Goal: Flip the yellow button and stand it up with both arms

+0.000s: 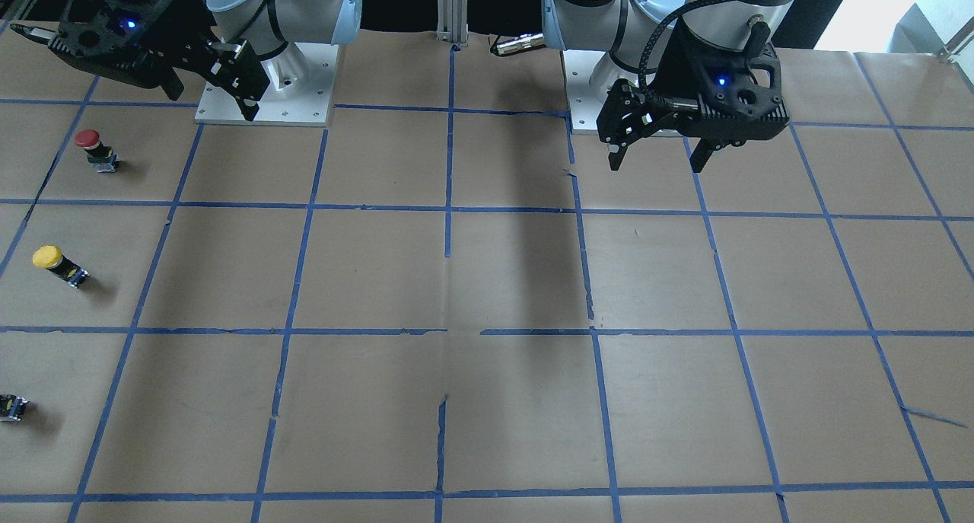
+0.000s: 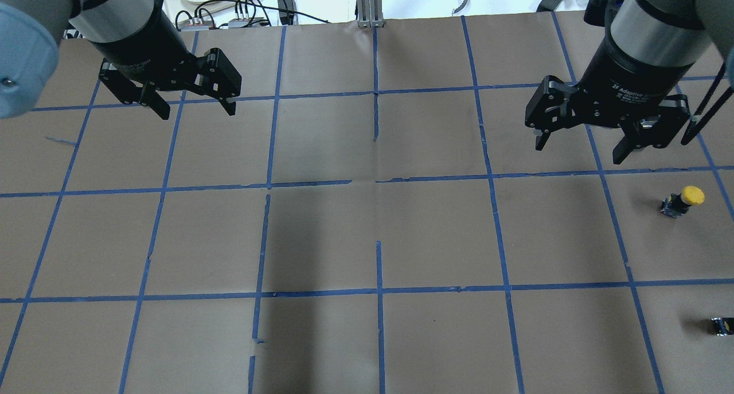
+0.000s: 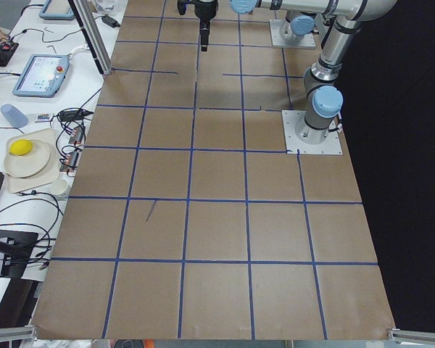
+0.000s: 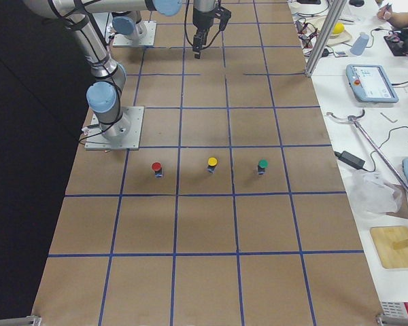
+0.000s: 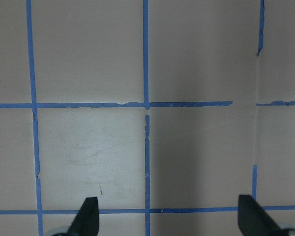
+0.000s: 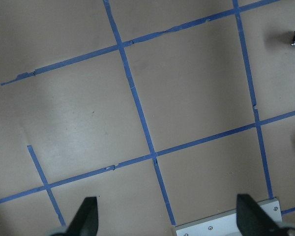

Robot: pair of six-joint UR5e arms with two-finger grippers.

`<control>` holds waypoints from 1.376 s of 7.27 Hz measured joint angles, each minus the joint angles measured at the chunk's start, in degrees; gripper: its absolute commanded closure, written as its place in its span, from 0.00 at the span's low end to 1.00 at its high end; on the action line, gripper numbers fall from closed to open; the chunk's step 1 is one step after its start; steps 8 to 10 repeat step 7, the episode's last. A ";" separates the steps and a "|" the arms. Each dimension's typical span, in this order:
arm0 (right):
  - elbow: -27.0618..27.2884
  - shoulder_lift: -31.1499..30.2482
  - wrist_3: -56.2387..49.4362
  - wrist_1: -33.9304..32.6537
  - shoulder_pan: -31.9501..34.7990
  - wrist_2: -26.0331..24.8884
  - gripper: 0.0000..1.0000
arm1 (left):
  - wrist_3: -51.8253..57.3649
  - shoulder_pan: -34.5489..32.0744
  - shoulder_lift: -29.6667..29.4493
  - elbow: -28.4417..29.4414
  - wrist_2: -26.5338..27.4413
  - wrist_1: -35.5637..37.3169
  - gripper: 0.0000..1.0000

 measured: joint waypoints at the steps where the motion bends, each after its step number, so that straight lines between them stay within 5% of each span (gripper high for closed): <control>1: 0.12 0.01 0.00 -0.08 0.08 0.04 0.00 | 0.00 0.00 0.00 0.00 0.02 0.00 0.00; 10: 1.75 0.04 -0.11 -0.46 0.11 -0.29 0.00 | 0.00 0.09 0.38 -0.40 0.08 0.00 0.00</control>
